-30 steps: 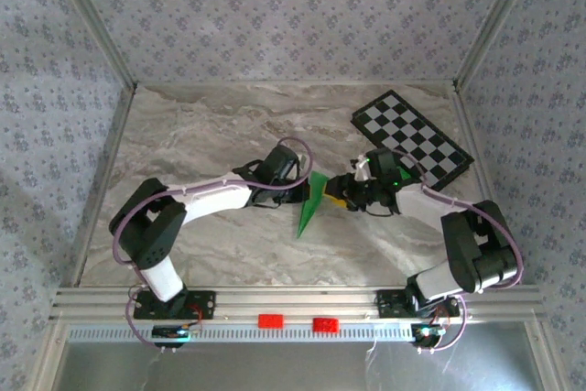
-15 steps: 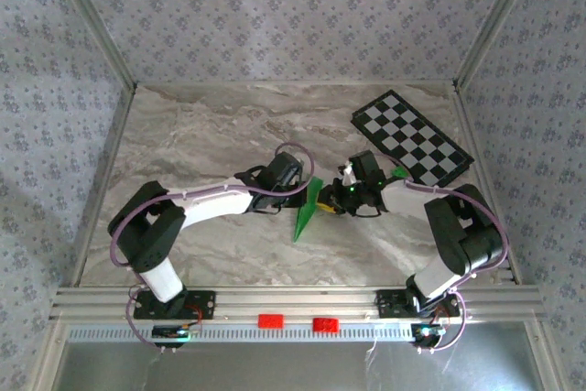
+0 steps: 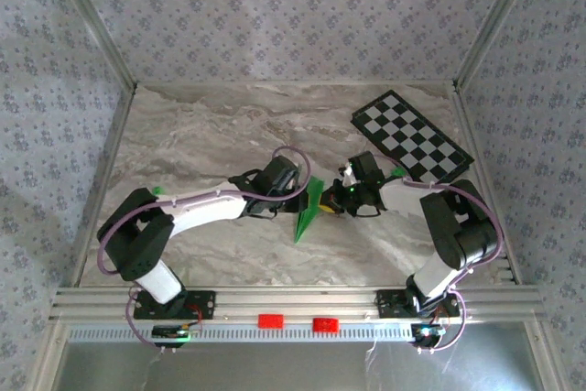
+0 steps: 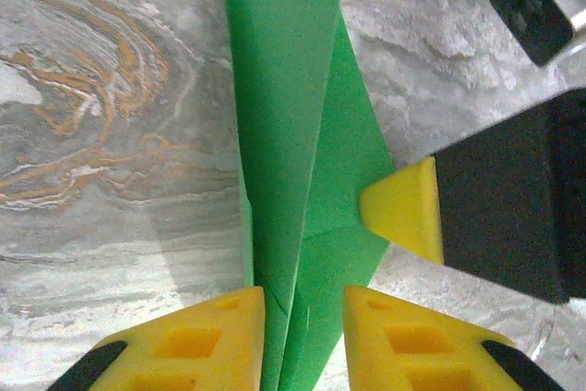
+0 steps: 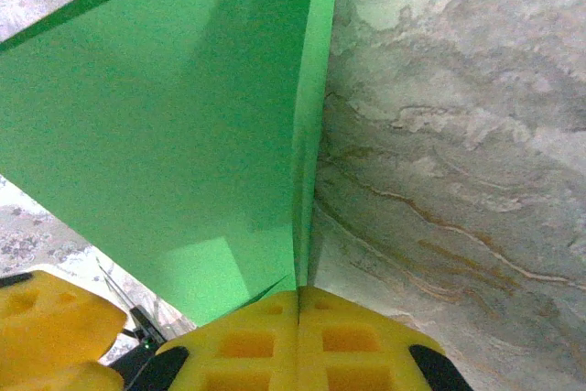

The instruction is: Fold a paper plane with a square sheet of paper (pick it up from the middle)

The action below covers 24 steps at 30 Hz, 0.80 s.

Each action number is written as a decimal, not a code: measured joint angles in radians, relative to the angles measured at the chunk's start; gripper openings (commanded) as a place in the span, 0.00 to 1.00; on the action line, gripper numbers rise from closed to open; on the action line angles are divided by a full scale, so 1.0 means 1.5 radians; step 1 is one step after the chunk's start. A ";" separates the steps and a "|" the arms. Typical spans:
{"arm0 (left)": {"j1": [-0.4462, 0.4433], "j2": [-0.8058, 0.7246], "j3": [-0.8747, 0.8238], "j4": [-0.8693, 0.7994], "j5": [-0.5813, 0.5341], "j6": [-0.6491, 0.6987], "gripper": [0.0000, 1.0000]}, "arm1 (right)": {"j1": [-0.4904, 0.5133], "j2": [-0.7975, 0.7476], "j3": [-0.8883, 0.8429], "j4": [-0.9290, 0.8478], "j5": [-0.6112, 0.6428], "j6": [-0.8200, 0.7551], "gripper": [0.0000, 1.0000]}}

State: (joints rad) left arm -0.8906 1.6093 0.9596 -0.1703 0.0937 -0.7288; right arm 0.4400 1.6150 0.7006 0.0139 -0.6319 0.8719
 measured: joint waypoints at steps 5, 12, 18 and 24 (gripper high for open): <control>-0.017 0.001 0.000 -0.012 0.021 0.016 0.31 | -0.001 0.001 0.000 0.000 0.000 0.000 0.02; -0.020 0.037 0.020 -0.030 0.027 0.022 0.34 | -0.001 0.002 0.000 0.000 0.000 0.000 0.02; -0.021 0.054 0.039 -0.033 0.026 0.027 0.36 | -0.001 0.002 0.000 0.000 0.000 0.000 0.02; -0.021 0.054 0.039 -0.038 0.013 0.033 0.37 | -0.001 0.002 0.001 0.000 0.000 0.000 0.03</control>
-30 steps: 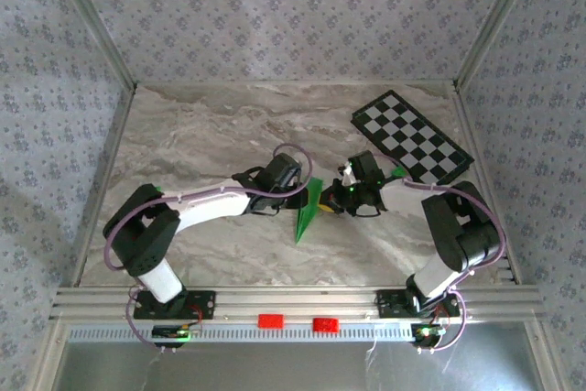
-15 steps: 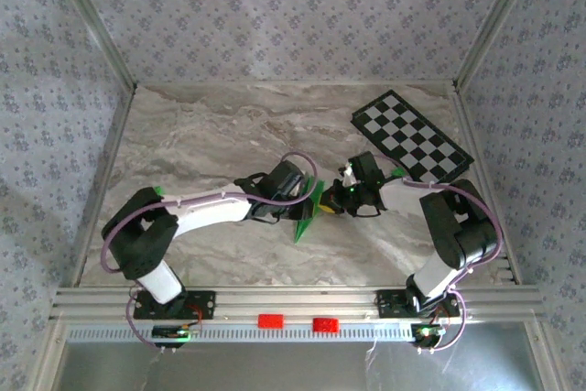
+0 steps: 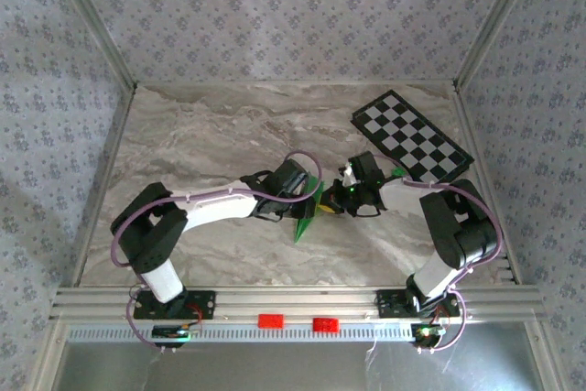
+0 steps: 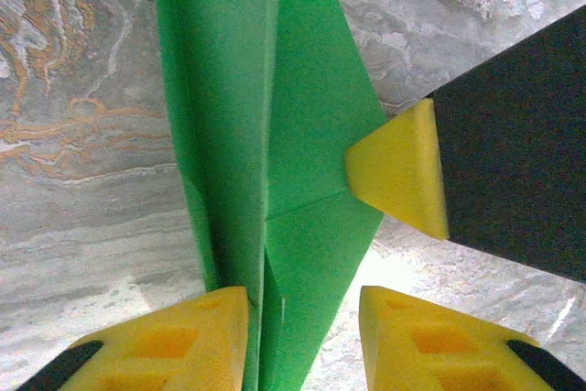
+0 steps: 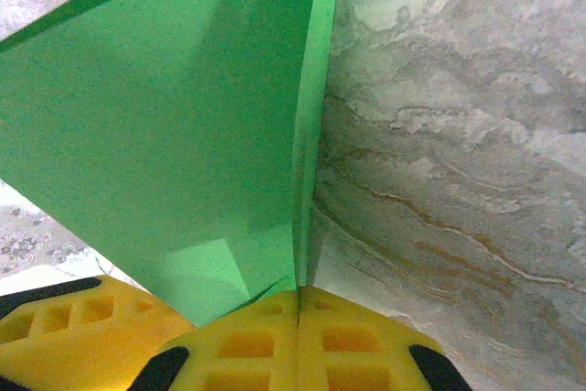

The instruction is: Fold a paper plane with a square sheet of paper (pick it up from the middle)

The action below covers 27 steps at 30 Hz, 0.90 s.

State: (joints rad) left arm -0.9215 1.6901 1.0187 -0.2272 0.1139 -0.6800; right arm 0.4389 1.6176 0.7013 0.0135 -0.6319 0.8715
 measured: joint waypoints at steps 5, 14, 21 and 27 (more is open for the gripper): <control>-0.001 0.000 0.001 -0.005 -0.007 0.003 0.39 | 0.000 0.000 0.000 -0.001 0.000 0.000 0.03; -0.001 0.000 0.001 -0.005 -0.012 0.007 0.39 | -0.001 0.000 0.001 -0.005 0.000 -0.003 0.03; -0.001 0.010 0.003 -0.004 -0.011 0.007 0.39 | -0.001 0.000 0.001 -0.007 0.000 -0.003 0.03; -0.001 0.032 0.012 -0.006 -0.009 0.007 0.39 | -0.002 0.000 0.001 -0.007 0.000 -0.003 0.03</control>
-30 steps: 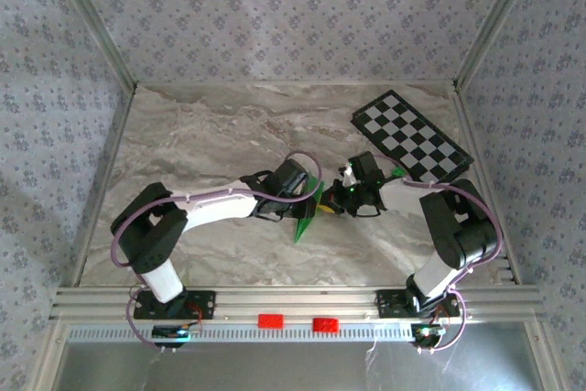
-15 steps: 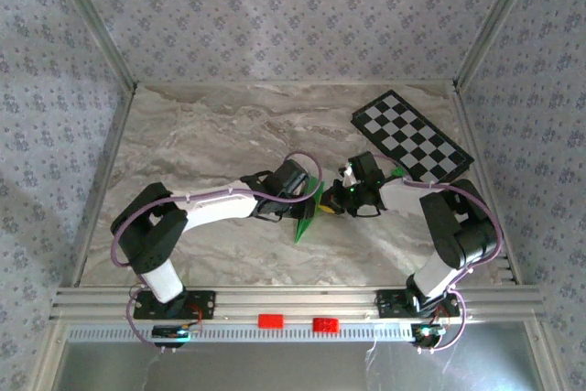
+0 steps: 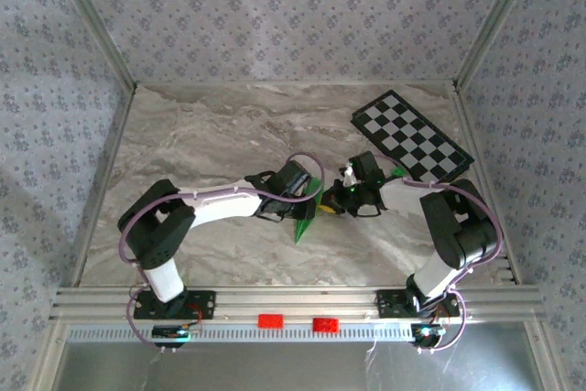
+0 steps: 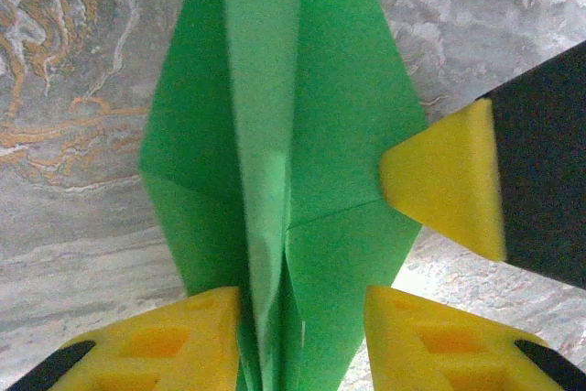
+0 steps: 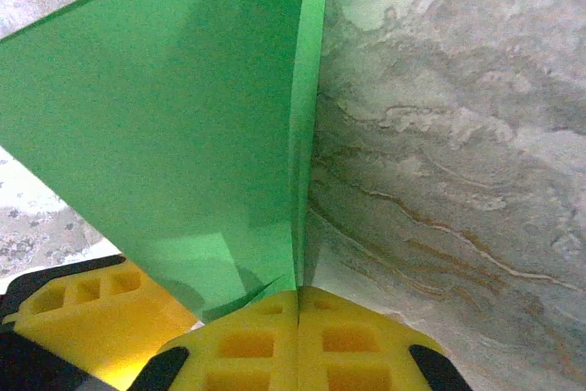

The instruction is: Fold a paper plane with a square sheet of paper (pick it up from the middle)

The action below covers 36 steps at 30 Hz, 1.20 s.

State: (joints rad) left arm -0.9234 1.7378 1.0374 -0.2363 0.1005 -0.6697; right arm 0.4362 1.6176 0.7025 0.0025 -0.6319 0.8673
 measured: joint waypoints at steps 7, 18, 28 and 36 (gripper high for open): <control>0.000 0.008 0.001 0.000 0.003 0.000 0.38 | -0.001 0.000 0.000 0.000 0.000 0.000 0.03; -0.002 0.026 0.006 -0.001 0.011 0.005 0.33 | -0.002 0.000 0.000 -0.005 0.000 0.000 0.03; -0.002 0.039 0.020 -0.016 0.010 0.010 0.27 | -0.004 0.000 0.000 -0.005 -0.001 0.000 0.05; -0.002 0.048 0.022 -0.023 0.010 0.011 0.21 | -0.006 0.000 0.000 -0.005 -0.003 -0.002 0.07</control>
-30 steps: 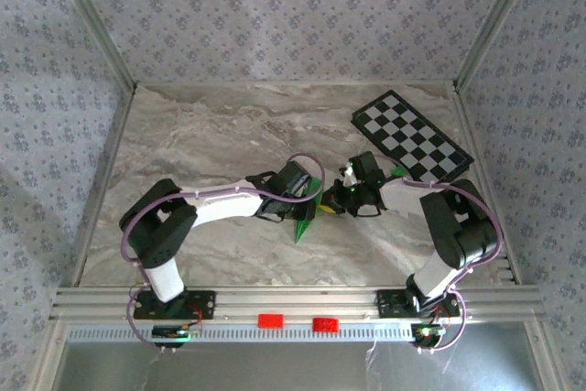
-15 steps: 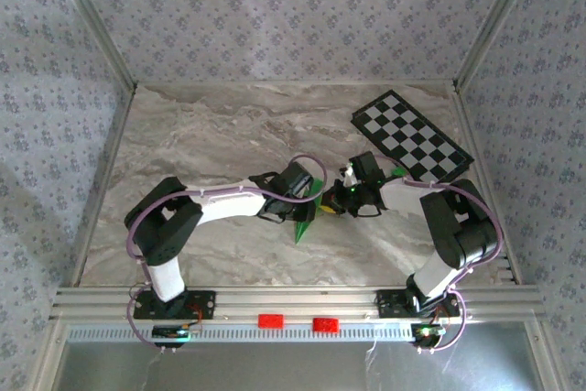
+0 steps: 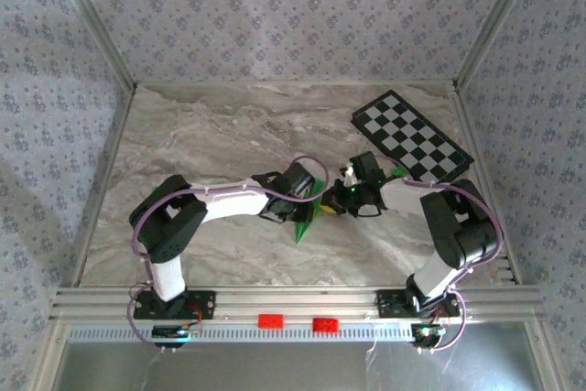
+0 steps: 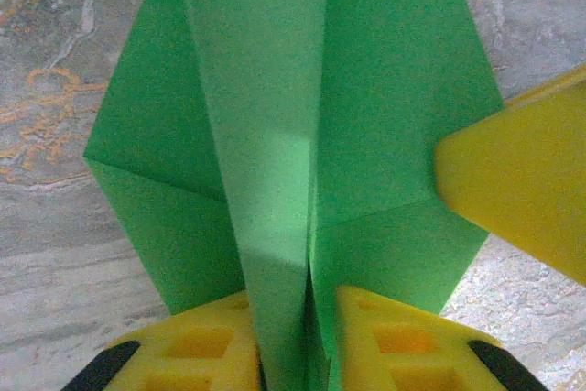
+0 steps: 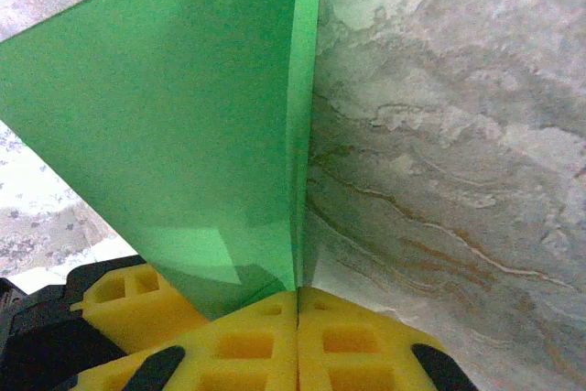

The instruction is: Fold a paper plane with a square sheet of paper (pick it up from the middle)

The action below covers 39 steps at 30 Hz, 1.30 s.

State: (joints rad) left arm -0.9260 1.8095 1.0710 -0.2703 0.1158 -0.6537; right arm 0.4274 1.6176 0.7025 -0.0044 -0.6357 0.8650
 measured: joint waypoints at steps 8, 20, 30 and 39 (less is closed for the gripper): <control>0.000 0.008 0.001 0.000 0.000 0.002 0.16 | -0.003 0.000 0.000 0.000 -0.001 0.000 0.09; -0.006 0.008 0.010 -0.019 -0.039 -0.038 0.08 | -0.051 -0.037 -0.001 -0.025 -0.010 -0.024 0.33; -0.003 -0.025 0.047 -0.164 -0.191 -0.138 0.07 | -0.117 -0.099 -0.004 -0.076 -0.010 -0.064 0.36; -0.001 -0.015 0.063 -0.224 -0.224 -0.172 0.08 | -0.109 -0.099 -0.011 -0.080 -0.010 -0.064 0.37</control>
State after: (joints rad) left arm -0.9268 1.7874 1.1648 -0.6056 -0.2203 -0.9115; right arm 0.2646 1.4696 0.6853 -0.1246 -0.6506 0.7696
